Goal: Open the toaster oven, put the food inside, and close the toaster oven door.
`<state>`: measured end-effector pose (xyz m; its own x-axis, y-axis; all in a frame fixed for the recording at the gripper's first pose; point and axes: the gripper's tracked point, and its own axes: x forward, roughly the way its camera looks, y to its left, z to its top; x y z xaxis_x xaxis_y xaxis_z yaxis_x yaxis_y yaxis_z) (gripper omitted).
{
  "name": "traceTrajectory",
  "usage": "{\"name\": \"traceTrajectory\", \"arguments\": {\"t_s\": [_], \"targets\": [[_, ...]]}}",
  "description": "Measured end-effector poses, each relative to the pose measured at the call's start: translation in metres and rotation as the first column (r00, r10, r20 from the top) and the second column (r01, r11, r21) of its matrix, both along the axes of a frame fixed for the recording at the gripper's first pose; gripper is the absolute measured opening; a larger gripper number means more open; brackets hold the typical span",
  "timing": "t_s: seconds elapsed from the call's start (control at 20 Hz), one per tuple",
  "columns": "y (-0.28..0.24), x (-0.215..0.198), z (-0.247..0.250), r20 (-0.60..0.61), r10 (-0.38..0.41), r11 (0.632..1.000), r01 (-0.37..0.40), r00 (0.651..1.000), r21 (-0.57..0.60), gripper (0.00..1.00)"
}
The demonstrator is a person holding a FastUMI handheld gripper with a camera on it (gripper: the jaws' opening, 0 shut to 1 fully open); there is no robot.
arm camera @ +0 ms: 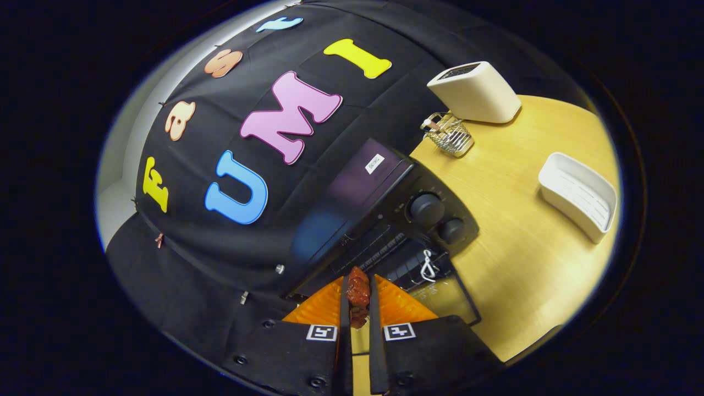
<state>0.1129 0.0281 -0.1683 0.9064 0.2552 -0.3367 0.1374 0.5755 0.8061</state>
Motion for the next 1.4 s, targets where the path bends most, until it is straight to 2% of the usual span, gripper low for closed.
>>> {"name": "traceTrajectory", "arguments": {"t_s": [0.25, 0.35, 0.5, 0.65, 0.75, 0.8, 0.85, 0.95, 1.0, 1.1, 1.3, 1.4], "targets": [[0.015, 0.036, -0.037, 0.041, -0.122, 0.992, 0.12, 0.992, 0.036, 0.16], [0.02, 0.041, -0.06, 0.015, -0.142, 0.99, 0.142, 0.99, 0.012, 0.16], [0.026, 0.057, -0.059, 0.057, -0.173, 0.985, 0.173, 0.983, 0.006, 0.16], [0.029, 0.062, -0.062, 0.049, -0.176, 0.983, 0.178, 0.983, -0.036, 0.16], [0.02, 0.057, -0.068, 0.04, -0.169, 0.975, 0.173, 0.985, -0.138, 0.2], [0.012, 0.052, -0.072, 0.039, -0.167, 0.965, 0.171, 0.985, -0.201, 0.34], [0.007, 0.047, -0.073, 0.039, -0.165, 0.955, 0.169, 0.986, -0.242, 0.39], [0.01, 0.043, -0.07, 0.048, -0.123, 0.954, 0.131, 0.991, -0.271, 0.56], [0.014, 0.037, -0.069, 0.047, -0.089, 0.952, 0.099, 0.995, -0.288, 0.76], [0.021, 0.027, -0.07, 0.024, -0.033, 0.939, 0.039, 0.999, -0.342, 0.98], [0.027, -0.003, -0.069, -0.042, 0.059, 0.897, -0.071, 0.997, -0.437, 0.98], [0.024, -0.026, -0.07, -0.091, 0.105, 0.846, -0.137, 0.99, -0.516, 0.98]]}}
